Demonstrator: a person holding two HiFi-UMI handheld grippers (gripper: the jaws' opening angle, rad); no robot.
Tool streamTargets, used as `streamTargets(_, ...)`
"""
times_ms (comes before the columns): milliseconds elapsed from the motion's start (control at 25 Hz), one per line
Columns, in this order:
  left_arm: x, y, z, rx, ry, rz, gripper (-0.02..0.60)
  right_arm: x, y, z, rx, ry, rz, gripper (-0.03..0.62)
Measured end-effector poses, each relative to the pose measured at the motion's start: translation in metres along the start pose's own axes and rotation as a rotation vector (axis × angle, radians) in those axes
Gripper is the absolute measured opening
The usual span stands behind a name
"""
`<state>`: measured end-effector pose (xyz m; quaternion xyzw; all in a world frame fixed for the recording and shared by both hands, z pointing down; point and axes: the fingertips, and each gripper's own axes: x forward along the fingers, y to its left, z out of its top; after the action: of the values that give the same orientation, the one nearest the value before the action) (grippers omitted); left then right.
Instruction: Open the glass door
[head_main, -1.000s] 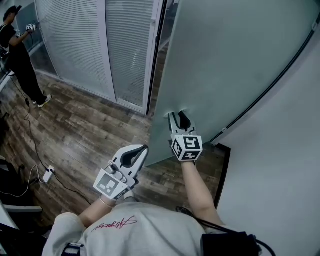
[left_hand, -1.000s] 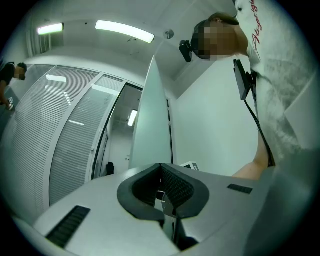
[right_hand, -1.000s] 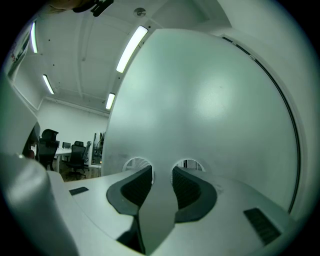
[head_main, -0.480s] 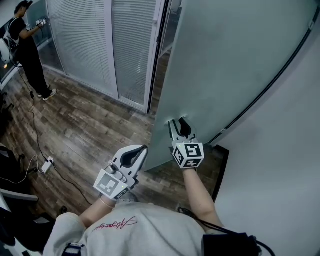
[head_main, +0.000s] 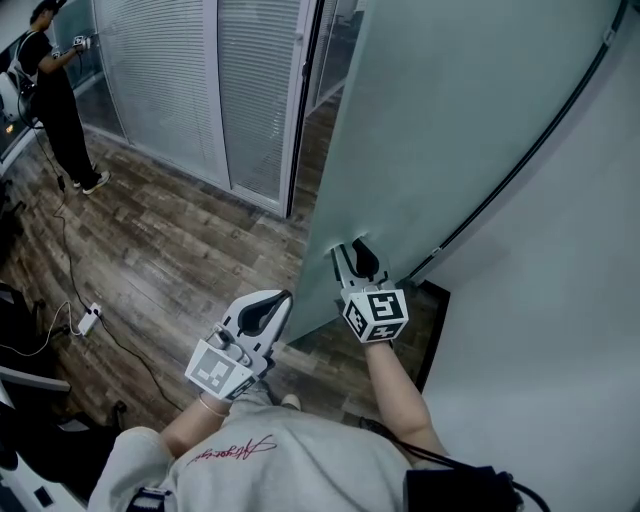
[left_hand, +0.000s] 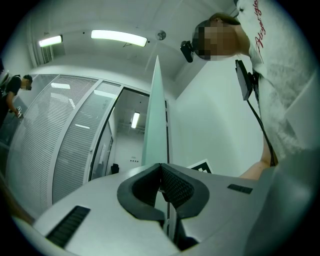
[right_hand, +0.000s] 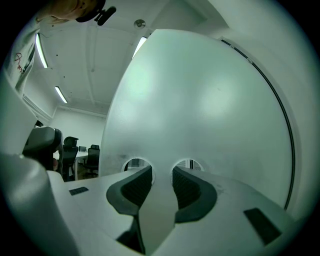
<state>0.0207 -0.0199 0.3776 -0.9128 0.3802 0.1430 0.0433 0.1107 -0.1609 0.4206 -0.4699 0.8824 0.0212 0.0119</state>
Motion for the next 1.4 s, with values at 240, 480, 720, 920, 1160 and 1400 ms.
streamTargets(240,-0.006,-0.020,-0.002,-0.008,0.012,-0.066,0.012,-0.030,0.001,-0.002,0.003,-0.022,0.007,0.133)
streamTargets(480,-0.010,-0.035,0.004,-0.034,0.037,-0.169,0.012,-0.063,0.001,0.001,0.007,-0.033,-0.002,0.133)
streamTargets(720,-0.012,-0.053,0.000,-0.060,0.032,-0.253,0.012,-0.096,-0.001,0.000,0.006,-0.051,-0.005,0.129)
streamTargets(920,-0.014,-0.068,-0.007,-0.058,0.066,-0.272,0.012,-0.122,-0.003,0.006,0.006,-0.066,0.005,0.126)
streamTargets(1160,-0.011,-0.091,-0.002,-0.035,0.057,-0.268,0.012,-0.149,-0.005,0.008,0.026,-0.046,0.061,0.123)
streamTargets(1400,-0.003,-0.128,-0.003,-0.053,0.030,-0.232,0.012,-0.179,-0.009,0.008,0.039,-0.044,0.100,0.118)
